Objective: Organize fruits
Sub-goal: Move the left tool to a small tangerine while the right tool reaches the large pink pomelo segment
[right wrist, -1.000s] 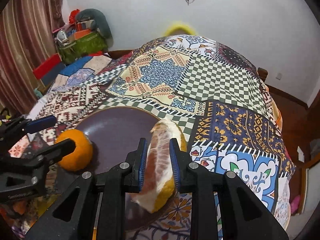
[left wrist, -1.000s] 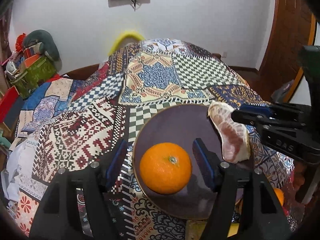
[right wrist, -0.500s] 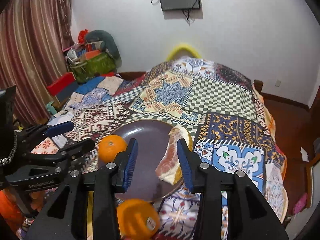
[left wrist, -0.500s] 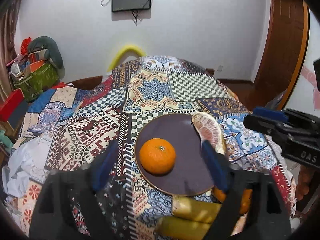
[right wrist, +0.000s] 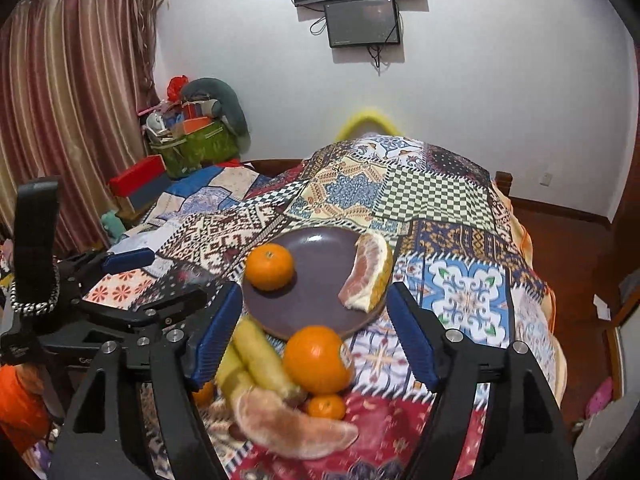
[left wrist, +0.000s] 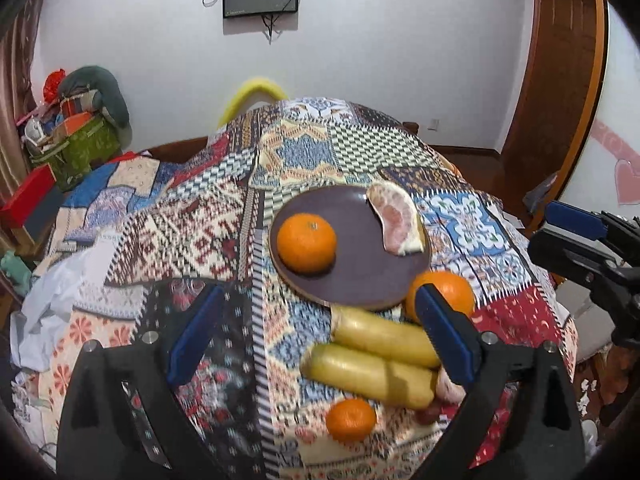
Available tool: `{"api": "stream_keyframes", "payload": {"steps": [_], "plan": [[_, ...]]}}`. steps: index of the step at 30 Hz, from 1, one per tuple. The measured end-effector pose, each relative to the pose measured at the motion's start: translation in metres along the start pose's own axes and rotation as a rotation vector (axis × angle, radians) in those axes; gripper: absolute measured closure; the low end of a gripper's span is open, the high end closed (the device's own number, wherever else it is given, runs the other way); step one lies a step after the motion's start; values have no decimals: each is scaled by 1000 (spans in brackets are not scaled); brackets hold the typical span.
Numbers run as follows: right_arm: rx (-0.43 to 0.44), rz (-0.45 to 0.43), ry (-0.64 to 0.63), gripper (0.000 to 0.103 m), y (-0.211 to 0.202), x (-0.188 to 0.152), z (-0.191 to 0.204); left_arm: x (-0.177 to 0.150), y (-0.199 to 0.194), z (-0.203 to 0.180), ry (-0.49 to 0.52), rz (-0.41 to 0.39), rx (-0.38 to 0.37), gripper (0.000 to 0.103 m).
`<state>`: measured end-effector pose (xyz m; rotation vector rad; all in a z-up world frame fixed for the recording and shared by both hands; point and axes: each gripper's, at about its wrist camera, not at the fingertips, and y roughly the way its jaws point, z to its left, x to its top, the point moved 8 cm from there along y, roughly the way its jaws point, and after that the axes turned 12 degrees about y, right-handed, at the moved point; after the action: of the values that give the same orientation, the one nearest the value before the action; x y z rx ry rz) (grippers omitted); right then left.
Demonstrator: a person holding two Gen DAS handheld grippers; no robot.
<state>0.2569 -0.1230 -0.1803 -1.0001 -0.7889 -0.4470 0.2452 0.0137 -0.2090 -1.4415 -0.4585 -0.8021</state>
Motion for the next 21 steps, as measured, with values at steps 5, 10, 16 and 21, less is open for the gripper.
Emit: {"api": "stream_keyframes", "payload": {"steps": [5,10,16,21], "plan": [[-13,15,-18,30,-8,-21,2,-26,-1,-7,-26,51,-36,7],[-14,44,-14,27,-9,-42,2,-49,1,-14,-38,96,-74,17],[-30,119,-23,26,3,-78,-1,-75,7,-21,-16,137,-61,19],[-26,192,-24,26,19,-106,2,-93,13,-22,-21,170,-69,26]]}}
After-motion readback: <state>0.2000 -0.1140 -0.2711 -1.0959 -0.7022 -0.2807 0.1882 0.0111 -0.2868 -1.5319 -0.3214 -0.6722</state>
